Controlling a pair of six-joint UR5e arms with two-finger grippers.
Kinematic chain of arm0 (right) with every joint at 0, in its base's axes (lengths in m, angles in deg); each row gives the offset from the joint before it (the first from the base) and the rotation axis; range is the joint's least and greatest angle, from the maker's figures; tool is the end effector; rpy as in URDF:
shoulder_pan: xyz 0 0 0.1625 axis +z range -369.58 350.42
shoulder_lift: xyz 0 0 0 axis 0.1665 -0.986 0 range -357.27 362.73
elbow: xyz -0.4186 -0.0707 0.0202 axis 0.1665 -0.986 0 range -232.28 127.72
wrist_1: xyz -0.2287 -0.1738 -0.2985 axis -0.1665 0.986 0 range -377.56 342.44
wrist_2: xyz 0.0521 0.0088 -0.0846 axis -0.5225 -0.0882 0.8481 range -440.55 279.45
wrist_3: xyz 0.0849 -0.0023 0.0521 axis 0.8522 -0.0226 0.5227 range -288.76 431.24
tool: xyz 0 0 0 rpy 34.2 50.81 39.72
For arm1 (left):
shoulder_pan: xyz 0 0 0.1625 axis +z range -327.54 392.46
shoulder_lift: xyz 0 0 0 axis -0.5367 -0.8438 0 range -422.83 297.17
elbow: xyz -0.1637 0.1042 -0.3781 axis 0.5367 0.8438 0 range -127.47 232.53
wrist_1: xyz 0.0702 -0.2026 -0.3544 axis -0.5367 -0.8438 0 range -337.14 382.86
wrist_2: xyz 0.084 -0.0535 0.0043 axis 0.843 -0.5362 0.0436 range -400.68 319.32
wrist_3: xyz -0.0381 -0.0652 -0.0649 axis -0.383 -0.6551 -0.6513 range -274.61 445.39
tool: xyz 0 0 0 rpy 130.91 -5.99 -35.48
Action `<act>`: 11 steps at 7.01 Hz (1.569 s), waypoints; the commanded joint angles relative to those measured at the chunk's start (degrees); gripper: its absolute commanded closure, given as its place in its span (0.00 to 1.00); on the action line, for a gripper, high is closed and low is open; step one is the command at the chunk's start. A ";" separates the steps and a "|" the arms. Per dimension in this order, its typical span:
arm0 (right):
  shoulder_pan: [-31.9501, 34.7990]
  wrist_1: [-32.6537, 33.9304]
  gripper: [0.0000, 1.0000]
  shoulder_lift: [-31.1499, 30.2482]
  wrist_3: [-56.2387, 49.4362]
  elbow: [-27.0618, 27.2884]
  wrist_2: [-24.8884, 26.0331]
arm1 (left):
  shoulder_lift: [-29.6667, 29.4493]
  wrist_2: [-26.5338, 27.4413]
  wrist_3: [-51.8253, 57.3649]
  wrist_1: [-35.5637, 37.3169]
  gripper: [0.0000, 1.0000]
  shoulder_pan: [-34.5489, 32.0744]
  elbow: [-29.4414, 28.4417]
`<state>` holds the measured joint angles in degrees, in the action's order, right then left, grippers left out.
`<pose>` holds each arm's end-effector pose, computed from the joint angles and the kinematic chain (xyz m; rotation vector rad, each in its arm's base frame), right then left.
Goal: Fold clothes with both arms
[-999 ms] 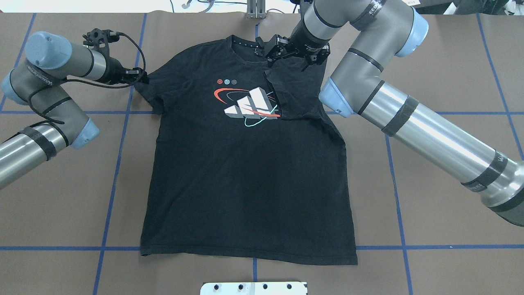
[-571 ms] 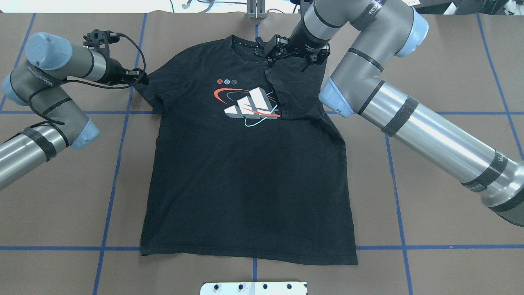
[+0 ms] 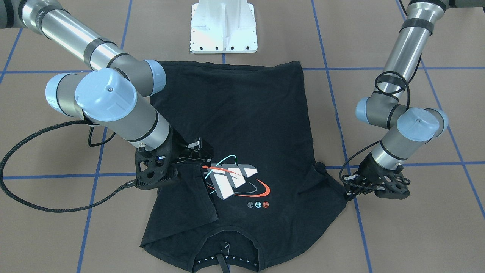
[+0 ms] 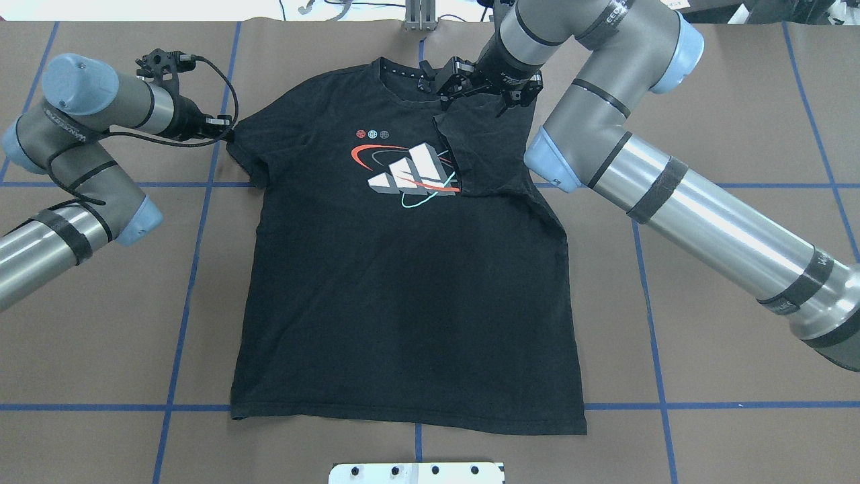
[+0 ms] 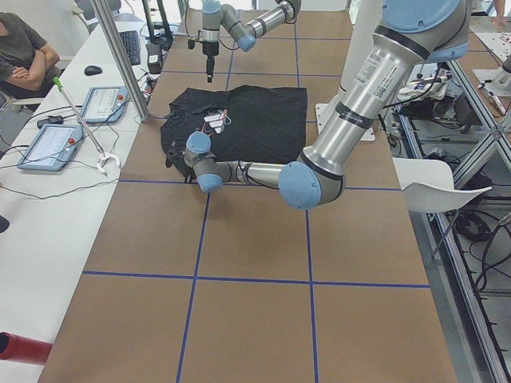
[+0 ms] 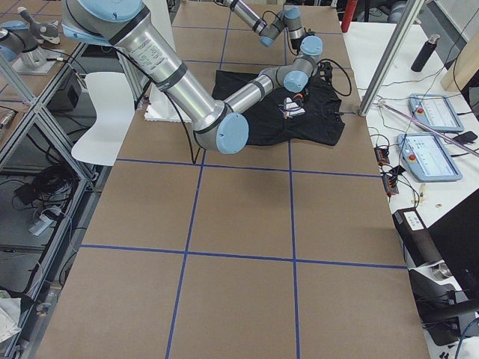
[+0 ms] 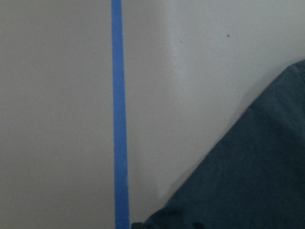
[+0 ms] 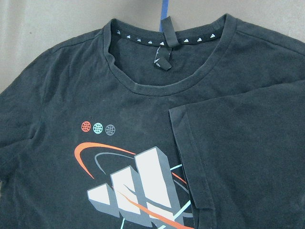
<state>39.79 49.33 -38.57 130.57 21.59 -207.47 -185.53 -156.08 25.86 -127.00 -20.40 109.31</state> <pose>-0.4468 -0.6336 0.1943 0.1485 -1.0932 -0.0201 0.3806 -0.6525 0.4838 0.3753 1.0263 -0.1217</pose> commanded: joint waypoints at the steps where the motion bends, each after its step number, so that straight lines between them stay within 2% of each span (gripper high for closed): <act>1: -0.06 0.09 0.00 -0.01 0.00 -0.04 0.01 | -0.08 0.00 -0.41 0.19 1.00 -0.05 0.35; 5: 0.20 0.00 0.00 -0.18 -0.44 -0.04 -0.08 | -0.09 -1.40 -4.36 1.84 1.00 -0.22 6.13; 7: 0.20 -0.09 0.00 -0.27 -0.70 -0.13 -0.08 | -0.78 -3.51 -12.05 6.67 1.00 0.30 12.02; 8: 0.46 -0.26 0.00 -0.53 -0.88 -0.04 -0.25 | -2.27 -3.43 -16.36 7.04 1.00 2.65 12.65; 9: 0.72 -0.70 0.00 -1.14 -0.97 -0.04 -0.43 | -4.72 -2.82 -21.11 7.04 1.00 5.98 12.22; 10: 0.90 -0.61 0.00 -1.15 -0.88 0.13 -0.60 | -8.22 -2.73 -25.42 7.13 1.00 7.41 9.87; 11: 1.08 -0.61 0.00 -1.15 -0.88 0.14 -0.69 | -12.26 -0.03 -26.94 7.13 1.00 8.81 5.93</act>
<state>40.64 48.74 -39.65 129.67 21.66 -208.02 -193.34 -158.22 2.15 -119.95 -13.55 118.92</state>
